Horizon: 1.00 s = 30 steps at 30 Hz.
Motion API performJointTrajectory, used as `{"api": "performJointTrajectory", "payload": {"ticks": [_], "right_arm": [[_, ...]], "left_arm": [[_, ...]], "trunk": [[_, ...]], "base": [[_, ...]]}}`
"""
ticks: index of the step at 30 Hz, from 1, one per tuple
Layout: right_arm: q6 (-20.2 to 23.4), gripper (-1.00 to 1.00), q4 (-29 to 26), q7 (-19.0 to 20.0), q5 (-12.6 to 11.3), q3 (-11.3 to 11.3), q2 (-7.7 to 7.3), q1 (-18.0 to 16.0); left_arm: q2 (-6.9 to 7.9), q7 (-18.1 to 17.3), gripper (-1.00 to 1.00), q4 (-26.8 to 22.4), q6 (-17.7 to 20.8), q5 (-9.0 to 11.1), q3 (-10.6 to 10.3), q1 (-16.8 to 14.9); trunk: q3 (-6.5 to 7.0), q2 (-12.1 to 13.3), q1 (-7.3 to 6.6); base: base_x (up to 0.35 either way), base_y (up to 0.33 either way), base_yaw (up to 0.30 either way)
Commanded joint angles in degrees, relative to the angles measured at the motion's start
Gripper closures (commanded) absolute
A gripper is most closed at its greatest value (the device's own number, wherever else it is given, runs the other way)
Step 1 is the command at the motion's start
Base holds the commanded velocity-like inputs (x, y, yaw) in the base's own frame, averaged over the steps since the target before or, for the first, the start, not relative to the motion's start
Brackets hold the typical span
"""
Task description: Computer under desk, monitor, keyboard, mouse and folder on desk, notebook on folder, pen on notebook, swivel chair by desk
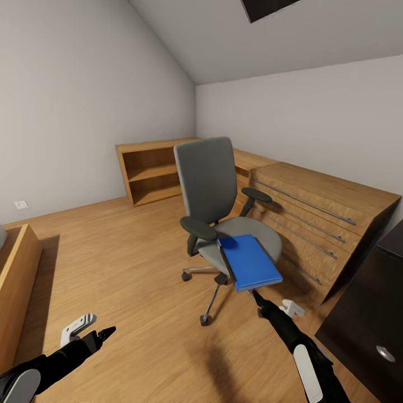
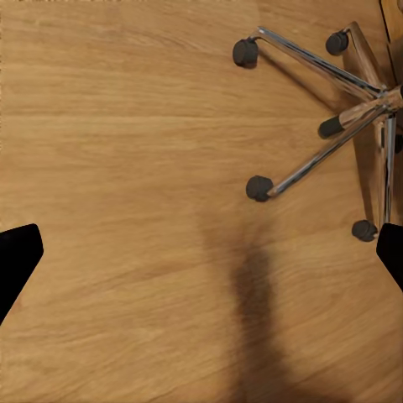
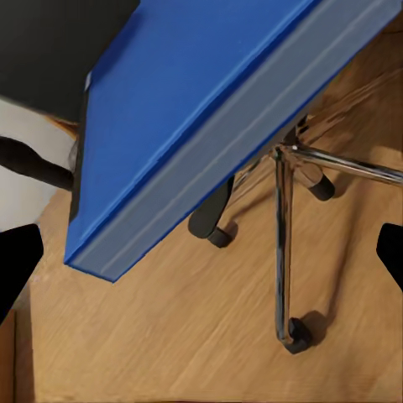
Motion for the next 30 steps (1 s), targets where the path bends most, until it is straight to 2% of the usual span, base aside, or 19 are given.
{"api": "performJointTrajectory", "payload": {"ticks": [1, 2, 7, 11, 16, 20, 22, 23, 25, 30], "right_arm": [[0.6, -1.00, -0.1, 1.3, -0.6, -0.4, -0.12, 0.0], [0.7, -1.00, 0.0, 2.9, -0.6, -0.8, -0.55, 0.1], [0.9, -1.00, 0.0, 5.2, -0.8, -2.2, -1.52, 0.3], [1.0, -1.00, -0.1, 5.8, -0.8, -4.6, -1.70, 0.3], [1.0, -1.00, -0.1, 6.4, -0.8, -5.6, -1.74, 0.3], [1.0, -1.00, -0.2, 6.6, -1.0, -7.2, -1.57, 0.3], [1.0, -1.00, -0.2, 6.6, -1.9, -8.3, -1.53, 0.3], [1.0, -1.00, -0.2, 6.6, -3.6, -9.0, -1.54, 0.3], [1.0, -1.00, -0.2, 6.6, -5.7, -9.3, -1.55, 0.3], [1.1, -1.00, -0.2, 6.6, -9.1, -9.5, -1.58, 0.3]], "left_arm": [[0.01, 0.5, -1.00, -0.1, 0.2, 0.6, 0.0, 0.0], [0.00, 0.5, -1.00, -0.1, 0.2, 0.6, 0.0, 0.0], [0.00, 0.5, -1.00, -0.1, 0.2, 0.6, 0.0, 0.0], [0.00, 0.5, -1.00, -0.1, 0.2, 0.6, 0.0, 0.0], [0.00, 0.5, -1.00, -0.1, 0.2, 0.6, 0.0, 0.0], [0.00, 0.6, -1.00, -0.1, 0.2, 0.6, 0.0, 0.0], [0.00, 0.6, -1.00, -0.1, 0.2, 0.6, 0.0, 0.0], [0.00, 0.7, -1.00, -0.1, 0.2, 0.6, 0.0, 0.0], [0.00, 0.7, -1.00, -0.1, 0.2, 0.6, 0.0, 0.0], [0.00, 0.7, -1.00, -0.1, 0.2, 0.6, 0.0, 0.0]], "trunk": [[-0.05, 0.0, -0.01], [-0.05, 0.0, -0.01], [-0.05, 0.0, -0.01], [-0.05, 0.0, -0.01], [-0.05, 0.0, -0.01], [-0.77, -1.6, 0.87], [-1.13, -2.4, 1.31], [-1.31, -2.8, 1.53], [-1.67, -3.6, 1.97], [-2.57, -5.6, 3.07]], "base": [[0.000, 0.000, 0.000], [0.000, 0.000, 0.000], [0.000, 0.000, 0.000], [0.000, 0.000, 0.000], [0.000, 0.000, 0.000], [0.000, 0.000, 0.000], [0.000, 0.000, 0.000], [0.000, 0.000, 0.000], [0.000, 0.000, 0.000], [0.000, 0.000, 0.000]]}}
